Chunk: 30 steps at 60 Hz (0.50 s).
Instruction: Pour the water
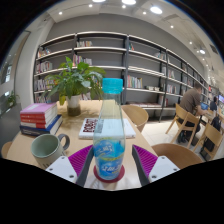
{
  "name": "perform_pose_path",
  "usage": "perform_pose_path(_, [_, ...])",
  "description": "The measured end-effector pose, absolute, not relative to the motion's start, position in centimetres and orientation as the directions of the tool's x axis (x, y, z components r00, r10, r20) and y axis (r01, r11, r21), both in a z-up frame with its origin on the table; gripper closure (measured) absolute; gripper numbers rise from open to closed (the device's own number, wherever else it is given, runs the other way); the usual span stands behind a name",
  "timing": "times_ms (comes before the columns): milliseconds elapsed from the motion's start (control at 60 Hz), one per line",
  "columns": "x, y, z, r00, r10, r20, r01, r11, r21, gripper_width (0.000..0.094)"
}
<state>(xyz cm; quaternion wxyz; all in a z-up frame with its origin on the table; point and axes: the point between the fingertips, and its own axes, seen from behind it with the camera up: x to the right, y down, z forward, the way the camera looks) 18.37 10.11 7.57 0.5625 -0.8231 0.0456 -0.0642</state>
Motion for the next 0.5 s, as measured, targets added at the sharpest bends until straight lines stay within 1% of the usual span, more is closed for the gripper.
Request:
perform_pose_path(100, [17.6,6.6,6.8,0.986,-0.152,0.069,0.0,-0.412,-0.911,0.0173])
perform_pose_path(267, [13.8,-2.3,6.2,0.986,-0.157,0.053,-0.032,-0.491,-0.87,0.0173])
perform_pose_path(350, [10.4,-6.4,7.1,0.991,-0.128,0.047,-0.026,-0.516,-0.856,0.0175])
perform_pose_path(450, [6.7,-10.4,9.9,0.995,-0.094,0.025,-0.026,-0.512,-0.858,0.0173])
perform_pose_path(500, [4.9,-11.8,11.8,0.997,-0.077,0.02,-0.021,-0.501,-0.865,0.0173])
